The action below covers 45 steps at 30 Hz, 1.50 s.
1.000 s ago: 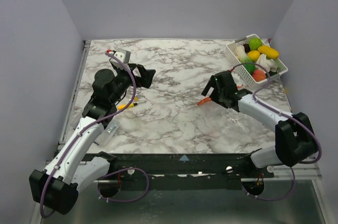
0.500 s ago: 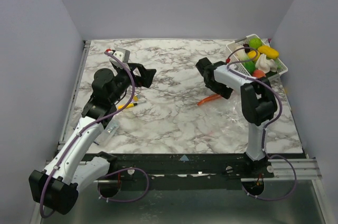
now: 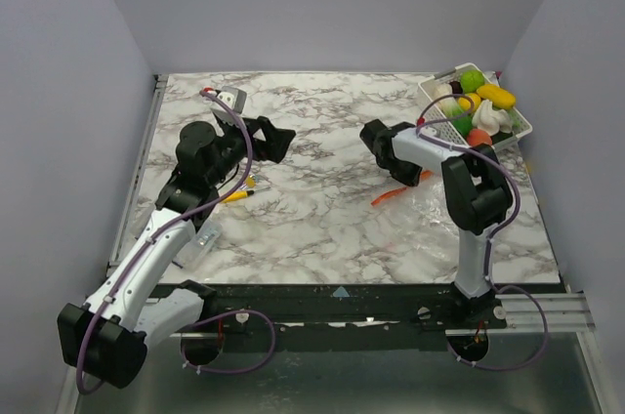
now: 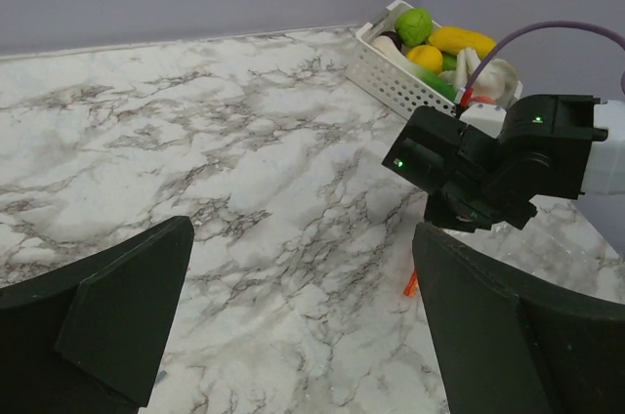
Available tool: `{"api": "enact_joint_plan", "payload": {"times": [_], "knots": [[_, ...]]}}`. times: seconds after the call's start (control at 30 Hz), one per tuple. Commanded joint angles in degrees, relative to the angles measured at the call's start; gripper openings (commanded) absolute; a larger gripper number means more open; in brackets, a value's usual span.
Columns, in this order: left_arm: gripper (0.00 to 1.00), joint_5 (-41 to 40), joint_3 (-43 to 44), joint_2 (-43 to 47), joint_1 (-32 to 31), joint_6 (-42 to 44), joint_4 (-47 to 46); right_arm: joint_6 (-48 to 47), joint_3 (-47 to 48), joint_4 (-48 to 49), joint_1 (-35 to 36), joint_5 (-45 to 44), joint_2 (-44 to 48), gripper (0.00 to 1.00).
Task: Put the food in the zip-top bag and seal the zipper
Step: Pick up the zipper food storage bag at the center of the board, then open the zipper of the food storage bag.
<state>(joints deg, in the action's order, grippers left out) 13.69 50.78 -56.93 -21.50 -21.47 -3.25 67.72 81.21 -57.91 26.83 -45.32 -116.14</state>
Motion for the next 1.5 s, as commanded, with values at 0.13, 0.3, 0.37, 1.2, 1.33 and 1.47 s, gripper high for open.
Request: {"api": "enact_joint_plan", "payload": {"times": [0.13, 0.3, 0.37, 1.2, 1.33, 1.47], "knots": [[0.95, 7.5, 3.9, -3.8, -0.3, -3.0, 1.4, -10.7, -7.9, 15.0, 3.8, 4.2, 15.0, 0.0], [0.91, 12.0, 5.7, -7.5, -0.3, -4.6, 2.5, -26.9, -22.7, 41.7, 4.3, 25.1, 31.5, 0.0], [0.89, 14.6, 7.4, -9.1, -0.3, -5.2, 3.1, -28.8, -28.1, 51.0, 4.3, 32.6, 37.4, 0.0], [0.66, 18.6, 17.6, -23.4, -4.2, -5.5, 18.8, -25.4, -31.7, 73.6, 7.5, 52.7, 44.8, 0.0], [0.6, 19.8, 18.9, -25.4, -4.2, -5.4, 20.8, -25.4, -31.5, 75.0, 8.9, 52.6, 44.4, 0.0], [0.55, 18.0, 19.9, -26.6, -4.3, -4.6, 22.5, -25.2, -30.9, 75.6, 10.2, 52.7, 44.0, 0.0]]}}
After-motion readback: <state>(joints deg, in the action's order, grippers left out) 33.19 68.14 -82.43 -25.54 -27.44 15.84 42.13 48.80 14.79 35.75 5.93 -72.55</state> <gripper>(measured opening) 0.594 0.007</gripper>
